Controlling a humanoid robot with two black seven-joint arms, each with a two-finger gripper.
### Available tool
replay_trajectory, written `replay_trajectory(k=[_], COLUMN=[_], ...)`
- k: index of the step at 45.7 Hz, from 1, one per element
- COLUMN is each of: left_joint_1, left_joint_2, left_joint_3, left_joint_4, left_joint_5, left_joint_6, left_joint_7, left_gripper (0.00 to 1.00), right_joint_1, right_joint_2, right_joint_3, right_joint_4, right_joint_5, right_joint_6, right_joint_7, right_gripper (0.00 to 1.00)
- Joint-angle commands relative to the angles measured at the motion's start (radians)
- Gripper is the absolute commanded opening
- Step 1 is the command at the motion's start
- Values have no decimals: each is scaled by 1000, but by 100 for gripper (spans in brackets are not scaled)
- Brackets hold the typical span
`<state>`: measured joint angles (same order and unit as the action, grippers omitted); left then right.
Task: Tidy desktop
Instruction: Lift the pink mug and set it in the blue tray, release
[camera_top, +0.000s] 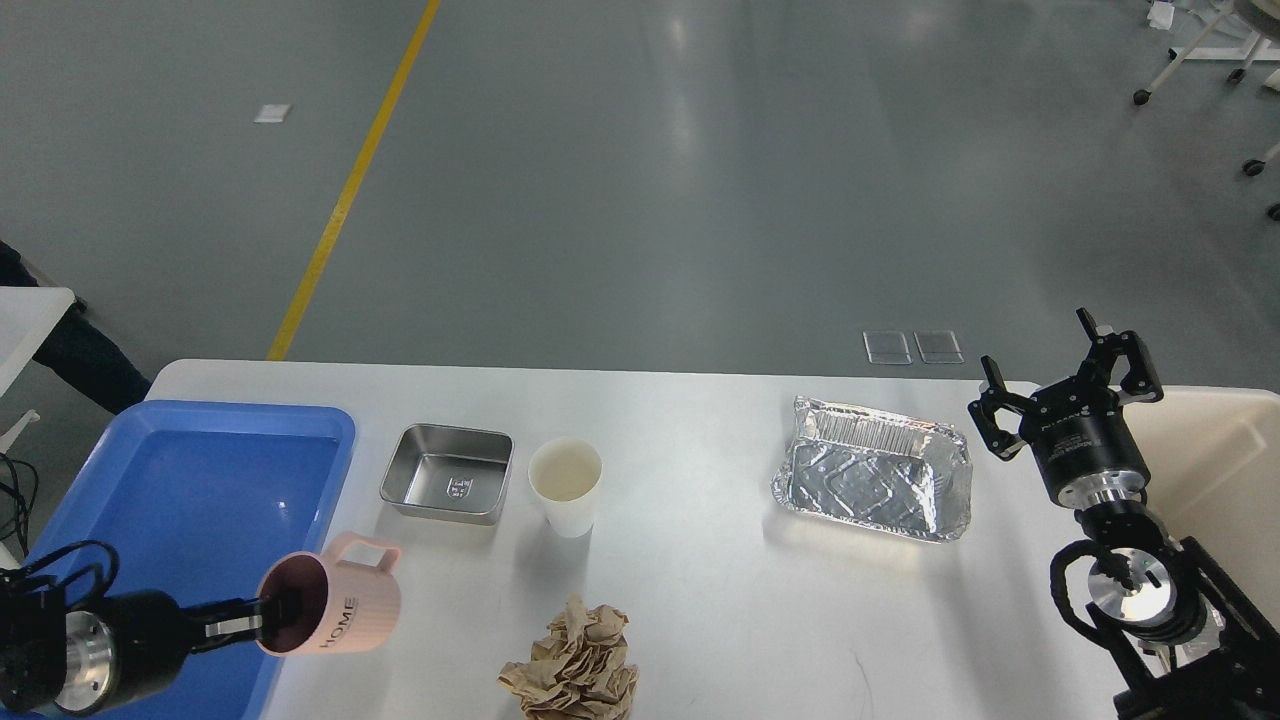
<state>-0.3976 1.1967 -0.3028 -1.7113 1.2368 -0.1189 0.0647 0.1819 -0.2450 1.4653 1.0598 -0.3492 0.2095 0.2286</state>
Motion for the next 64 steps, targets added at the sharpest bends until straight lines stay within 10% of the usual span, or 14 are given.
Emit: replay_trajectory(k=[1, 24, 64], left_joint_1=[-10, 6, 45], left_joint_2=[107, 362, 74], left_joint_3=[-81, -55, 31], left_joint_4=[-28, -38, 309], left_joint_5=[-4, -16, -17], left_joint_6=[-65, -102, -82], left_joint_7=[-16, -39, -22], left_gripper=[0, 0, 2], right_joint_1=[2, 4, -2], right_joint_2=[1, 0, 6], right_joint_3=[-5, -8, -10], right_joint_4=[-1, -3, -23], right_joint_5=[-1, -1, -1], right_joint_6=[-1, -1, -1], right_joint_7=[0, 0, 0], right_gripper=[100, 100, 100])
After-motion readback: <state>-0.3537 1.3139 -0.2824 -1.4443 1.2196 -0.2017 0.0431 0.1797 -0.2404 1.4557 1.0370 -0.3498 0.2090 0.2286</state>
